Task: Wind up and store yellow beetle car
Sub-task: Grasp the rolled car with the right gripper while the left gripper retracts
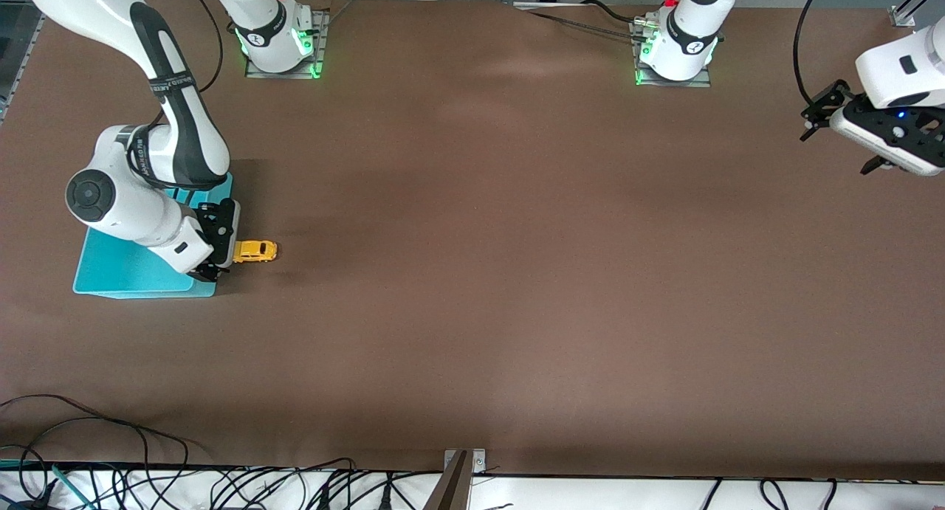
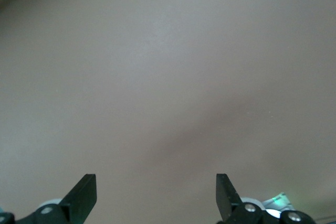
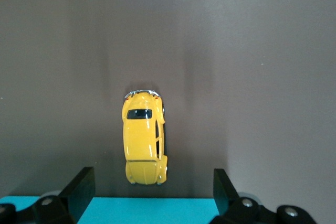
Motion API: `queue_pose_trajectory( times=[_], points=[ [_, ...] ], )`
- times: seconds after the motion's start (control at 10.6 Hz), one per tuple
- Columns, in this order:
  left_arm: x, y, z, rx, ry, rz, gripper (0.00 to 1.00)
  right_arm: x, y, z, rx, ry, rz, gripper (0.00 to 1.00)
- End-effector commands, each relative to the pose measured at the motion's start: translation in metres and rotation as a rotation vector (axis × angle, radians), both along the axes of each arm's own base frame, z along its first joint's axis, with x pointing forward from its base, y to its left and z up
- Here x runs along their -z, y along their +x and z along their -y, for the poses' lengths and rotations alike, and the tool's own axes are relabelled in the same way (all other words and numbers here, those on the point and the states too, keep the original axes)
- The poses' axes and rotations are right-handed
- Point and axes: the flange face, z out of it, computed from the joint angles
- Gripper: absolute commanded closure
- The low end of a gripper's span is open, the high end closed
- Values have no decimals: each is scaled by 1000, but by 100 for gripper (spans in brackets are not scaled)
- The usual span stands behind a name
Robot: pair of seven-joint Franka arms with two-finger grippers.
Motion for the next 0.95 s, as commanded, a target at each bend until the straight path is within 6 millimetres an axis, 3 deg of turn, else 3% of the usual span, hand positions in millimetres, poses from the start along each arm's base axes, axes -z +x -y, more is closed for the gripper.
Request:
queue_pose_trajectory(
  times=[0.0,0.19,0.47,0.76,0.85],
  points=[
    [-42,-6,23,-119,5,-3,0,16,-17,1,-26,6,20,0],
    [-57,-6,33,-267,7,29,0,42,-20,0,-51,7,14,0],
    [-51,8,41,-553,-31,23,0,50,-19,-5,-74,10,26,0],
    [-47,10,37,-620,-29,17,0,72,-25,-17,-92,23,28,0],
    [-47,11,37,-615,-29,17,0,72,-25,-15,-91,23,29,23]
  ],
)
